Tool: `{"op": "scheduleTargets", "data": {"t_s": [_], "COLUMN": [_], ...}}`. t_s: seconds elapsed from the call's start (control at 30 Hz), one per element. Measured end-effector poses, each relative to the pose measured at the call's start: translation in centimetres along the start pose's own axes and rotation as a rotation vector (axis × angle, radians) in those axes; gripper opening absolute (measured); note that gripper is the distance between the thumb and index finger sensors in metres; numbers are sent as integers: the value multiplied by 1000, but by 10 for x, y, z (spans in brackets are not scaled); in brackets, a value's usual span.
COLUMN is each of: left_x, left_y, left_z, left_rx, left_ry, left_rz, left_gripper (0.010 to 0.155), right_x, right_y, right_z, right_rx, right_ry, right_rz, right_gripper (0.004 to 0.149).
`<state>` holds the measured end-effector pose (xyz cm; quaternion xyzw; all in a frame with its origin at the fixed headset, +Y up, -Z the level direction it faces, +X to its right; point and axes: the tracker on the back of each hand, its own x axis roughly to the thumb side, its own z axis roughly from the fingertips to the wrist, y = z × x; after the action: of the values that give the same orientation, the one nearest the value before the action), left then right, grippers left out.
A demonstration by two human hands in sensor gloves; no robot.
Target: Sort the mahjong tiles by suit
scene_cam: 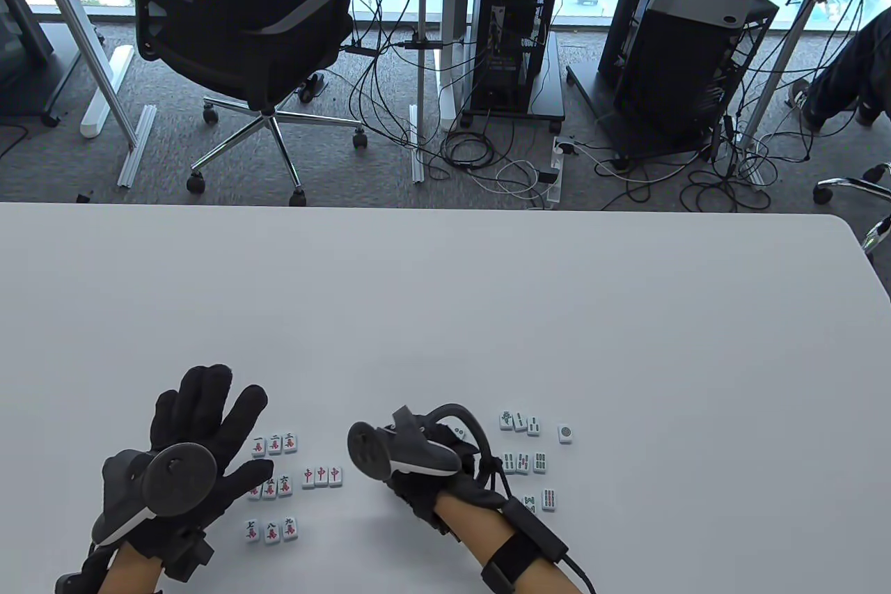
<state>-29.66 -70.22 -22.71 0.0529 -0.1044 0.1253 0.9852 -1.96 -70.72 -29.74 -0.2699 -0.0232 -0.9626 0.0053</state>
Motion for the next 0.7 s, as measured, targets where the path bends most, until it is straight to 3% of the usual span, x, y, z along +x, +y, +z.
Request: {"op": "scheduleTargets", "data": {"t_s": [0.1, 0.27, 0.47, 0.7], "left_x": [0, 2, 1, 1], "left_y": [0, -2, -2, -4], "left_z": [0, -1, -1, -2], "left_rx": [0, -5, -7, -30], "left_ry": [3, 7, 16, 25], "left_rz": [-6, -29, -35, -50], "left_gripper": [85, 85, 84, 84], "right_x": [-43, -119, -184, -204], "right_y": [-22, -28, 3, 47], "right_z": [12, 39, 72, 82], "right_rx": [-92, -60, 78, 200], "right_ry": [78, 200, 330, 387], "right_rz": [-9, 56, 125, 147], "right_gripper": [60, 60, 59, 58]}}
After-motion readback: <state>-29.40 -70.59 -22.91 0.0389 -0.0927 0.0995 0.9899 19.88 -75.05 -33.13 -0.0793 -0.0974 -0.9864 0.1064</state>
